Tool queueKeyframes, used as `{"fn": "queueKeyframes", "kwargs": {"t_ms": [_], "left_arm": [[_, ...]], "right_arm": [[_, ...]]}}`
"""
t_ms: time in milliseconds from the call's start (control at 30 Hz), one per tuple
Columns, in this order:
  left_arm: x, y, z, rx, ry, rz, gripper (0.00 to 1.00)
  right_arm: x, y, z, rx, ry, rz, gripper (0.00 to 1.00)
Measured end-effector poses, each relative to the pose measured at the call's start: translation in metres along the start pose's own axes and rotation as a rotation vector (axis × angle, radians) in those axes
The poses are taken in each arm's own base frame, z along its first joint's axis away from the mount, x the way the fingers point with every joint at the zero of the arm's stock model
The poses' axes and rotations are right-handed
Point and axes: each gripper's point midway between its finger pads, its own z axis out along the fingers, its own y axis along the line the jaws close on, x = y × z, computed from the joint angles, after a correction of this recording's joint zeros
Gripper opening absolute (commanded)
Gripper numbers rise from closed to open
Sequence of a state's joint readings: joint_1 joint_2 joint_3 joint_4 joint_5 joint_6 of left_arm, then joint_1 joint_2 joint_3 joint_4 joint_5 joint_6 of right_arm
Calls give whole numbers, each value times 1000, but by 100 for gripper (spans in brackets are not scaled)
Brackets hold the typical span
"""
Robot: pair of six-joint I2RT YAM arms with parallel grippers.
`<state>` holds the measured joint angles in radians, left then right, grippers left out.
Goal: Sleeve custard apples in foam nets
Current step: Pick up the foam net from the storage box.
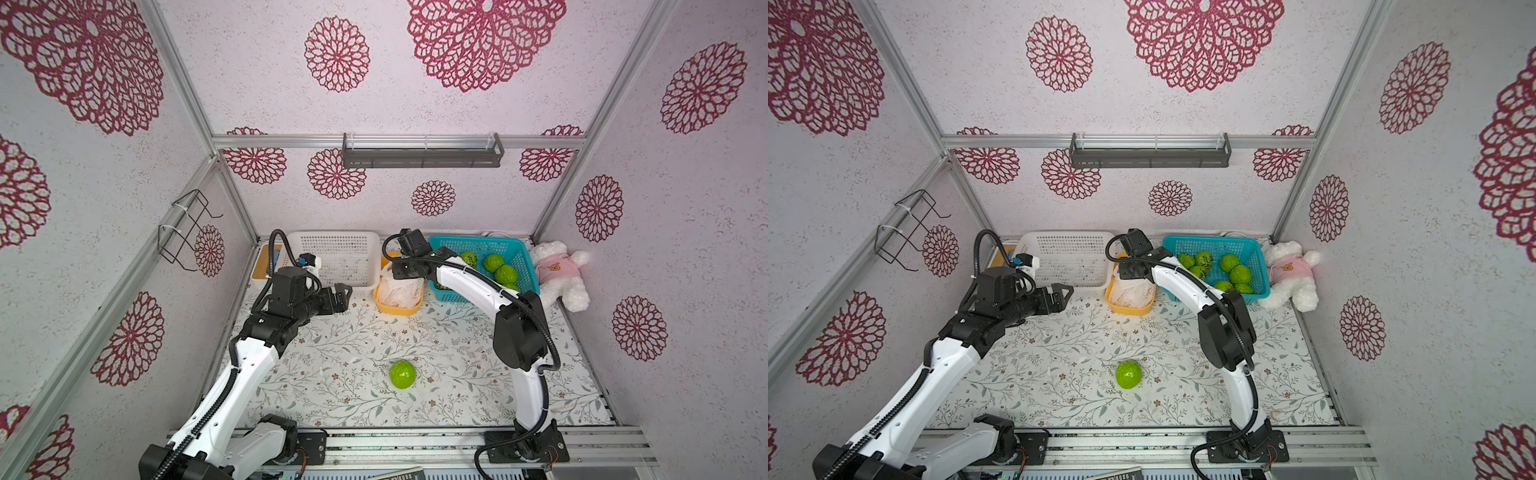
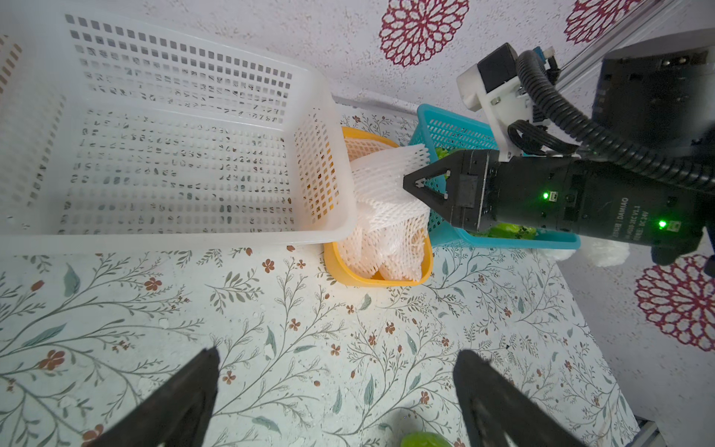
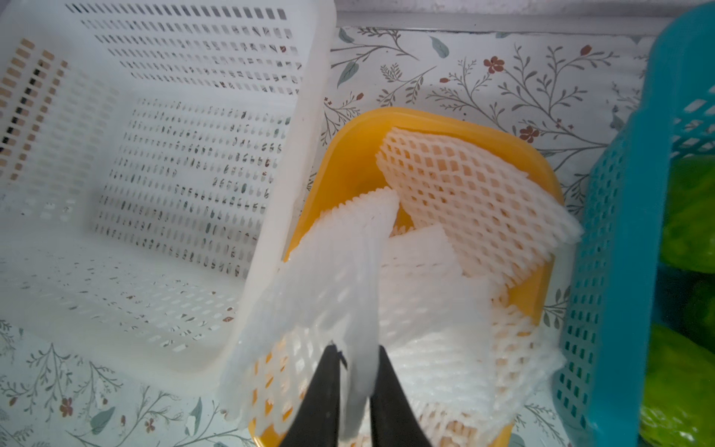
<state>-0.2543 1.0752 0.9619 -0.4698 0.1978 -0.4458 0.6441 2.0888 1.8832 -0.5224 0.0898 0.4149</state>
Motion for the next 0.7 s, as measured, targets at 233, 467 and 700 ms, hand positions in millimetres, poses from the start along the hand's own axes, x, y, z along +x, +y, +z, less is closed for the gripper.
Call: {"fn": "queueKeyframes", "kwargs": {"t_ms": [233, 467, 700], "left_arm": [[0, -3, -9, -8, -14, 48, 97], [4, -38, -25, -6, -56, 288, 98], [14, -61, -30, -31, -81, 529, 100]], "right_arm": [[-1, -3, -17, 14, 9, -29, 4], [-28, 10, -103, -75, -76, -43, 0], [-33, 16, -174, -160, -127, -49, 0]]}}
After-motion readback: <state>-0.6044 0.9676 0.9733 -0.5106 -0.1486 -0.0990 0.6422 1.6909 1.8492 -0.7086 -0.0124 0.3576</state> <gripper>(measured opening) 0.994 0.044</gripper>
